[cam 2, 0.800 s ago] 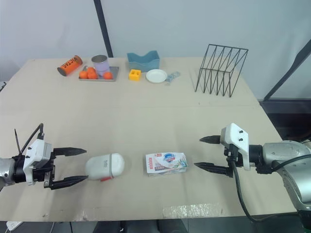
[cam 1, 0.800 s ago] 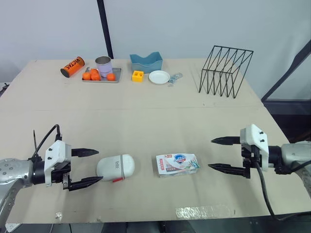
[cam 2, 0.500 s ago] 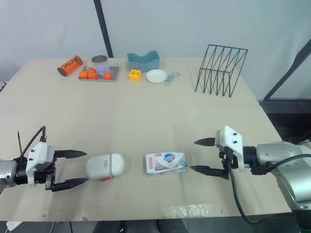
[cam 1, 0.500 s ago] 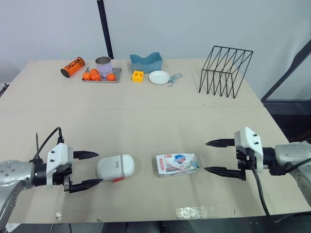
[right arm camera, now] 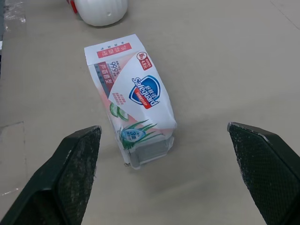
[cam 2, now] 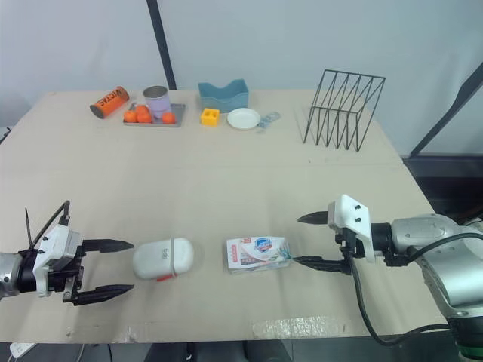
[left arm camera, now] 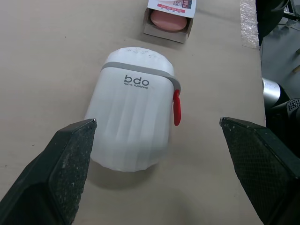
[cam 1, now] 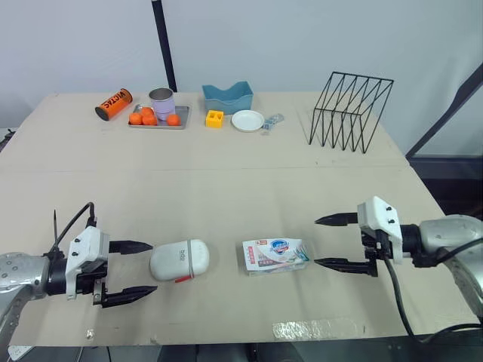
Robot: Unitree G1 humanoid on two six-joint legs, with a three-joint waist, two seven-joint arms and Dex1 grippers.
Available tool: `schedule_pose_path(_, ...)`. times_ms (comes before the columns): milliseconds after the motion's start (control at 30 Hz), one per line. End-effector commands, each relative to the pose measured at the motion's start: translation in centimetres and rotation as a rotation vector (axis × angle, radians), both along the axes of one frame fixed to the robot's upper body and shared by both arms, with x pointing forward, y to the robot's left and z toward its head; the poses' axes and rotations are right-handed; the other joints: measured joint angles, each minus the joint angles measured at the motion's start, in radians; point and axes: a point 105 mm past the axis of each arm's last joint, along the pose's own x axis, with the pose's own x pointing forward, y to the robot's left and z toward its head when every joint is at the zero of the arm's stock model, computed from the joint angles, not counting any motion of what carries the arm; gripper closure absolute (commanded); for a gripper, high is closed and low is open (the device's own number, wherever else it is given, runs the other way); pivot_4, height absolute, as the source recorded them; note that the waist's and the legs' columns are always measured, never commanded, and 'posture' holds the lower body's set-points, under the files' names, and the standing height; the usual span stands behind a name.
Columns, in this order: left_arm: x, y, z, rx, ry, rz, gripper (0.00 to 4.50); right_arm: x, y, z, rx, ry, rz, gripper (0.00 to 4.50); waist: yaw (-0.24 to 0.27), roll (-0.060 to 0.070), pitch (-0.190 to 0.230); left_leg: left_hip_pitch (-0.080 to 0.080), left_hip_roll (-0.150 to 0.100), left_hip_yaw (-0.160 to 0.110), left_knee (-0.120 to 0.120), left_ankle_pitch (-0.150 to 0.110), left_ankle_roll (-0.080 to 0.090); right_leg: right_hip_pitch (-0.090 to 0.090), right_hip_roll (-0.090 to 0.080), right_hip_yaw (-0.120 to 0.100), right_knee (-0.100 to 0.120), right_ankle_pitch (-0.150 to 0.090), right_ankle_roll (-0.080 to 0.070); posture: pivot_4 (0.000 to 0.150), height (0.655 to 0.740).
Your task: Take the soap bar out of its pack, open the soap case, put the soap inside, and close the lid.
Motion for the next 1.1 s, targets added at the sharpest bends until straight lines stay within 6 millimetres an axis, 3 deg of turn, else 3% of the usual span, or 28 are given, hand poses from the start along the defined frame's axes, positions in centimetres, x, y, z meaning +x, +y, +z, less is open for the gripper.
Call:
schedule_pose_path(33, 0.3, 0.0, 0.5, 0.022, -0.039, -0.008, 0.04, 0.1, 0.7, -0.4, -0.005, -0.011, 0.048, 0.00, 0.000, 0.000, 0.000, 0.000, 0.000, 0.000, 0.000, 0.000, 0.000, 0.000, 0.000, 0.000, 0.000, 0.000, 0.000, 0.150, 0.7400)
schedule_pose_path(600, -0.5, -0.3, 0.3, 0.014, -0.049, 0.027, 0.04, 0.9, 1.8, -2.9, -0.033, 0.029, 0.125, 0.00, 0.000, 0.000, 0.000, 0.000, 0.000, -0.001, 0.000, 0.000, 0.000, 0.000, 0.000, -0.001, 0.000, 0.000, -0.001, 0.150, 0.7400)
schedule_pose_path(867, -0.7, -0.2, 0.4, 0.020, -0.050, 0.039, 0.04, 2.3, 2.2, -3.9, -0.025, 0.034, 0.118, 0.00, 0.000, 0.000, 0.000, 0.000, 0.000, -0.001, 0.000, 0.000, 0.000, 0.001, 0.000, -0.001, 0.001, 0.001, -0.001, 0.150, 0.7400)
schedule_pose_path(1067, -0.7, -0.5, 0.4, 0.015, -0.056, 0.044, 0.00, 2.1, 1.9, -4.9, -0.044, 0.068, 0.128, 1.71, 0.000, 0.001, 0.000, 0.000, 0.000, -0.001, 0.001, 0.000, 0.000, 0.001, 0.000, -0.001, 0.001, 0.001, -0.001, 0.150, 0.7400)
schedule_pose_path(1100, -0.7, -0.5, 0.4, 0.014, -0.057, 0.045, 0.00, 2.0, 1.9, -5.0, -0.045, 0.077, 0.135, 1.71, 0.000, 0.001, 0.000, 0.000, 0.000, -0.001, 0.001, 0.000, 0.000, 0.001, 0.000, -0.001, 0.001, 0.001, -0.001, 0.150, 0.7400)
